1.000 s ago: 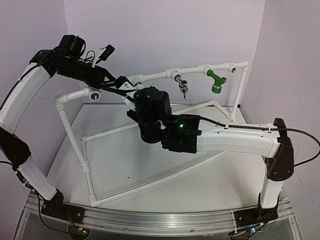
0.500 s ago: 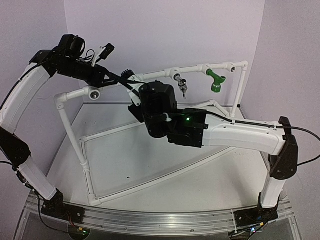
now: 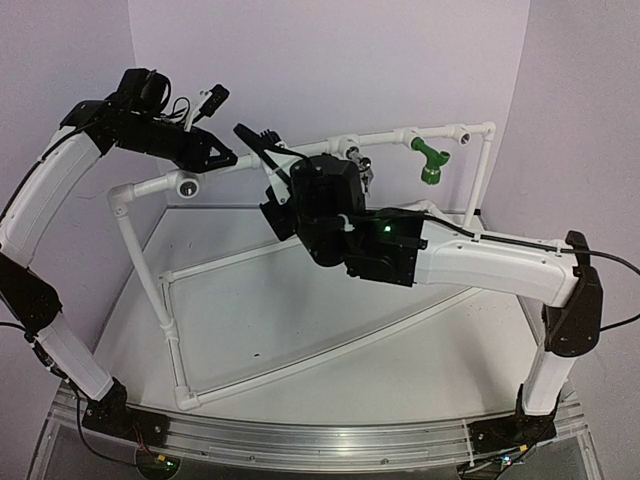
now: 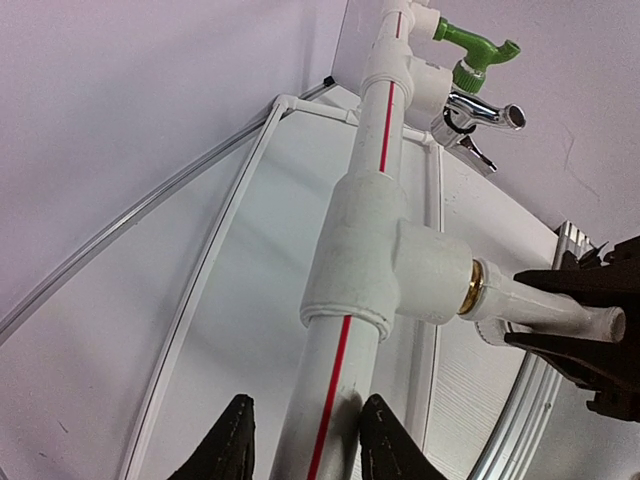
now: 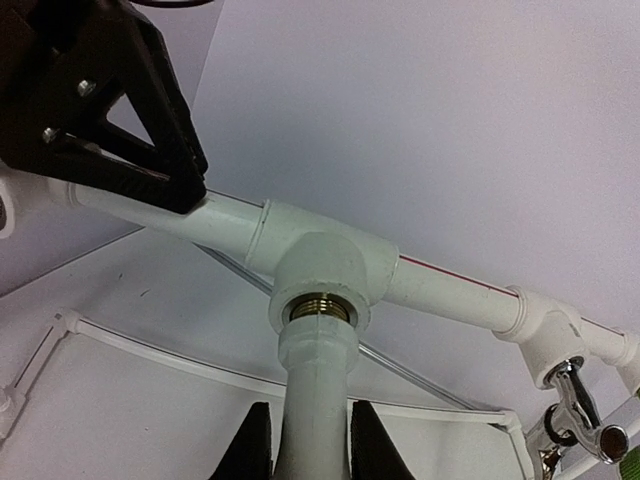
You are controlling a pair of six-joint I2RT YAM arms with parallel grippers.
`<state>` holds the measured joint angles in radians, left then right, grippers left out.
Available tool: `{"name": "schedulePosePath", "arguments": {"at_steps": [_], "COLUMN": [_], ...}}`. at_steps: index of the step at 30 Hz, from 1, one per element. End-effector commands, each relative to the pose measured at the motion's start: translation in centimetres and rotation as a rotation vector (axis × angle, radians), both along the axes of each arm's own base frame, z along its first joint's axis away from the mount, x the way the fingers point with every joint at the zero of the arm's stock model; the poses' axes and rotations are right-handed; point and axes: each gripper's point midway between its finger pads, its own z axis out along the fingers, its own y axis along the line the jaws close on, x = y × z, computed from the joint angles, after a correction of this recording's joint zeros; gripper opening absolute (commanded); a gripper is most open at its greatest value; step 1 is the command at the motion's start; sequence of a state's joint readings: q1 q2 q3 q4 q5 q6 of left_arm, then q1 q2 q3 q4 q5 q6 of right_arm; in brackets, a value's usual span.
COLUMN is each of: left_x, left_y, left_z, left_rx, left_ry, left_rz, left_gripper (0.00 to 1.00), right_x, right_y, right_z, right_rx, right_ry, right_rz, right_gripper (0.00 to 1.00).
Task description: Install the water faucets
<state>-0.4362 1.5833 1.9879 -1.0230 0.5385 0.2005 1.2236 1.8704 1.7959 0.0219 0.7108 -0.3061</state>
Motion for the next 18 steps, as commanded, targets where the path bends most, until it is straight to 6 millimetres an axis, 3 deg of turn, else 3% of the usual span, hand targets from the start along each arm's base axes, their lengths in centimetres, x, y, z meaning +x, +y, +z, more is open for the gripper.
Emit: {"name": "schedulePosePath", "arguments": {"at_steps": [1, 18], "left_x": [-5.1, -5.1], "left_y": [-1.8, -1.9], "left_z": [-3.7, -3.6], "left_rx": [-0.003, -0.006], "left_ry": [0.293, 0.296], "left_rz": [-0.116, -0.115], "left_gripper": [0.34, 0.33], "right_x": [0.5, 2.4], "right_y": [-1.9, -3.1], "right_z": [9.9, 9.9], "right_rx": [0.418, 0.687], "right_ry": [-0.065, 0.147], "right_rz": [0.114, 0.175], "right_gripper": [0.00, 0.00]}}
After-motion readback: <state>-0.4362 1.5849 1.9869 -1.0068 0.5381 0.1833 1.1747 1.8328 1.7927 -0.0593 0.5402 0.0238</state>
